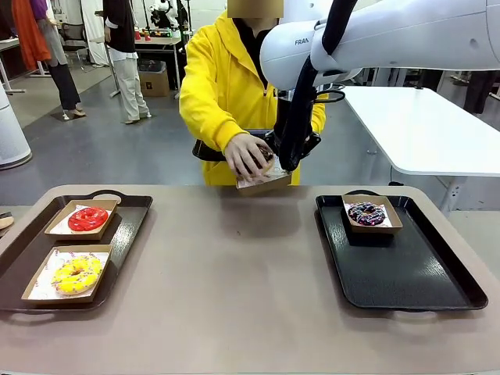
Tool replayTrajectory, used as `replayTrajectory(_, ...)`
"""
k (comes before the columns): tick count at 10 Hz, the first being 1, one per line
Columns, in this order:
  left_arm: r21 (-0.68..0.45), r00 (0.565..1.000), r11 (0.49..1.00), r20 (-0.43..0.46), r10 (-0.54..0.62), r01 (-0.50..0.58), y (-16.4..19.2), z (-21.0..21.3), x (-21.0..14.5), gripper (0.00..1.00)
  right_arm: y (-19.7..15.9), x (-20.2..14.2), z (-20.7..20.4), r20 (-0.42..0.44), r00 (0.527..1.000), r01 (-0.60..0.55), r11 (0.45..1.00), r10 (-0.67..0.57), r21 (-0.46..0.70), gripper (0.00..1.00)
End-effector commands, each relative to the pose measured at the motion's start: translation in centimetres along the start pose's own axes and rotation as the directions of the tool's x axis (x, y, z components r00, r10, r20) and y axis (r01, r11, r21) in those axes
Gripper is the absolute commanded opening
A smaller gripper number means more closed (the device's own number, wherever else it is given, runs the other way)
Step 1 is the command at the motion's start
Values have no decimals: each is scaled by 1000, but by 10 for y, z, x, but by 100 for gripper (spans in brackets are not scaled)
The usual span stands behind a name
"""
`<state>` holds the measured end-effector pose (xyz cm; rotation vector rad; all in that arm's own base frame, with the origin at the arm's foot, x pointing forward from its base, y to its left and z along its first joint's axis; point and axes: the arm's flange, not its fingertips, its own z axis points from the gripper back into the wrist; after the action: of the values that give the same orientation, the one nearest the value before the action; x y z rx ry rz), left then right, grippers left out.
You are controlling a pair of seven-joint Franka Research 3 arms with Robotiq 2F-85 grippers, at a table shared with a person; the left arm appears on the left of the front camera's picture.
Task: Individually package the donuts and arrange them on the tray.
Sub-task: Place the picked Paper togo box on the Handle tray.
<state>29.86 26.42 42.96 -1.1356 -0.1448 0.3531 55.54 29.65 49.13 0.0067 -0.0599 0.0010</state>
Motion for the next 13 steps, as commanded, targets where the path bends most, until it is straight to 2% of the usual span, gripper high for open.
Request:
replayTrajectory(1,-4,1000,1000,13,-1,1,0,1,-1,100,0,-1,2,3,1000,22,1000,-22,0,0)
replayTrajectory(12,-4,1000,1000,13,-1,1,0,1,-1,100,0,0,0,0,1000,0,1000,0,0,1)
replayTrajectory(13,-4,1000,1000,13,-1,1,0,1,-1,100,-10,-16,8,7,1000,-26,1000,26,5,1)
